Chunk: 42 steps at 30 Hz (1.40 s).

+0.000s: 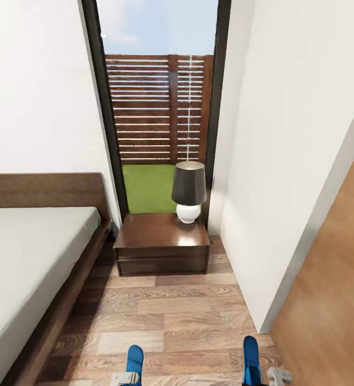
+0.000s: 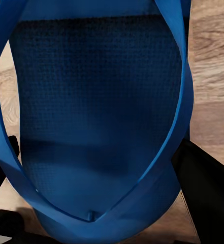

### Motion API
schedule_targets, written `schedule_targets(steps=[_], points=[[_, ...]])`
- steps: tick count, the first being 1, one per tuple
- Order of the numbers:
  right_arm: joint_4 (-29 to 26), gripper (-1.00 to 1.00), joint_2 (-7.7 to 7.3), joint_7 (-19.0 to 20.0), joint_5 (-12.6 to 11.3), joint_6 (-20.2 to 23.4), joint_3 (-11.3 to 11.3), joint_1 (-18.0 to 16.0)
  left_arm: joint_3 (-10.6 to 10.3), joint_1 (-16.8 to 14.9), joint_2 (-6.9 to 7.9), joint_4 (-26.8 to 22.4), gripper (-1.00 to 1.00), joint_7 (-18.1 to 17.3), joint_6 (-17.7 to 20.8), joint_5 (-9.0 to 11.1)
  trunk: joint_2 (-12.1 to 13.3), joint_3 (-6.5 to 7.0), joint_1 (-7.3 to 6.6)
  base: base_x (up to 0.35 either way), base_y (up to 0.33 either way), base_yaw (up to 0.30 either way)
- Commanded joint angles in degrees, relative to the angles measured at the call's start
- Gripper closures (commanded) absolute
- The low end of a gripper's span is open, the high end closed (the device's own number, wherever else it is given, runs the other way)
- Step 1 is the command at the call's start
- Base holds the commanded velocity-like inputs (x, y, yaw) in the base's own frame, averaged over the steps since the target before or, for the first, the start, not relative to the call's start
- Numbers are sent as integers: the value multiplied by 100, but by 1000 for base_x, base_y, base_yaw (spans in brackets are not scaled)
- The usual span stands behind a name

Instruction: In the bedroom, move the book from the bed onto either nightstand, and place the two sandals side by side next to the bed.

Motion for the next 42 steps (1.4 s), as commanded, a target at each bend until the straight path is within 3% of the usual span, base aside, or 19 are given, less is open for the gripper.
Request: schedule_targets(steps=[1, 24, 42], points=[[7, 100, -2, 22, -49, -4, -5, -4, 45, -4, -2, 1, 100, -24, -15, -28, -2, -5, 3, 319, -68, 29], [7, 100, -2, 22, -40, -4, -5, -4, 45, -4, -2, -1, 100, -24, -15, -26, -2, -5, 3, 319, -9, 36], [7, 100, -2, 22, -40, -4, -5, -4, 45, -4, -2, 0, 100, -24, -15, -21, -2, -5, 3, 310, -107, 0]])
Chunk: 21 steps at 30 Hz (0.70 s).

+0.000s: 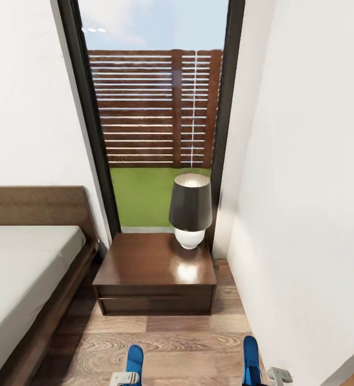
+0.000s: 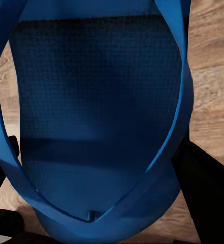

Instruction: In the bedroom, move the book from the bed onto either nightstand, and place the two sandals side by side next to the bed.

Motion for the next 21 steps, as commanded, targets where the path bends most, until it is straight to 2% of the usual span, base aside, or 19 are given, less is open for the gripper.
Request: schedule_targets(steps=[1, 7, 21], points=[[10, 100, -2, 22, -48, -4, -6, -4, 45, -4, -2, 2, 100, -24, -14, -27, -2, -5, 2, 301, -87, 0], [9, 100, -2, 22, -48, -4, -6, -4, 45, -4, -2, 6, 100, -24, -14, -28, -2, -5, 2, 178, -64, 46], [10, 100, -2, 17, -49, -4, -6, -4, 45, -4, -2, 4, 100, -25, -14, -29, -2, -5, 2, 7, -3, 273]])
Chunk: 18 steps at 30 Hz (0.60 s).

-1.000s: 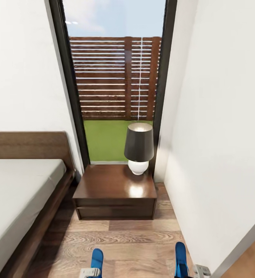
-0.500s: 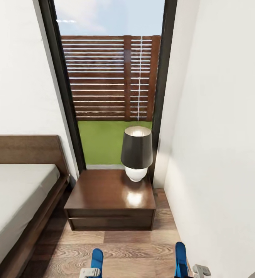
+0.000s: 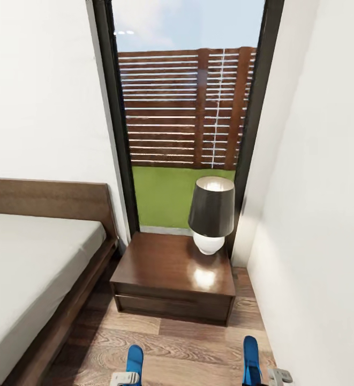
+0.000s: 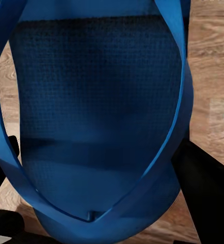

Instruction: In the bedroom, move the book from the bed onto either nightstand, and place the two sandals side by side next to the bed.

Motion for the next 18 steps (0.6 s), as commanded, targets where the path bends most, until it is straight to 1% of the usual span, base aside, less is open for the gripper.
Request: schedule_targets(steps=[1, 18], points=[[6, 100, -3, 22, -48, -5, -2, -3, 44, -5, -3, 9, 100, -23, -14, -29, -2, -5, -1, 0, 0, 287], [8, 100, -3, 24, -46, -5, -2, -3, 44, -5, -3, 11, 100, -23, -14, -36, -2, -5, -1, 0, 0, 288]])
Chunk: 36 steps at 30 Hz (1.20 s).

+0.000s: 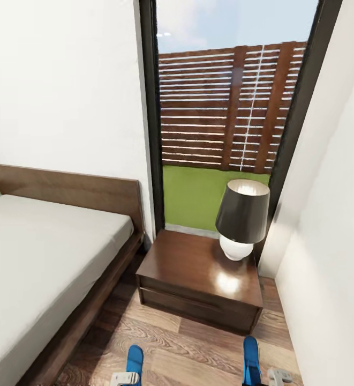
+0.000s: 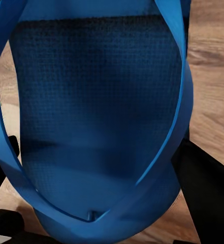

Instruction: In the bedroom, move the book from the bed onto either nightstand, and place the two sandals side by side next to the bed.

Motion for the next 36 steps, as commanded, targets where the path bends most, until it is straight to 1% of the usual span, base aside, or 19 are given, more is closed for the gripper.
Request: schedule_targets(steps=[1, 9, 19, 26, 36], points=[[7, 100, -3, 25, -48, -4, -7, -3, 44, -5, -3, 6, 100, -23, -14, -31, -3, -5, -1, 36, -36, 288], [5, 100, -3, 23, -48, -4, -7, -3, 44, -5, -3, 6, 100, -23, -14, -31, -3, -5, -1, 71, -70, 288], [7, 100, -3, 22, -48, -4, -7, -3, 44, -5, -3, 6, 100, -23, -14, -32, -3, -5, -1, 4, -6, 288], [4, 100, 5, 23, -48, -4, -7, -3, 44, -5, -3, 6, 100, -23, -14, -32, -3, -5, -1, 0, -124, 288], [5, 100, 6, 20, -48, -4, -8, -3, 44, -5, -3, 6, 100, -23, -14, -32, -3, -5, -1, 0, -16, 288]])
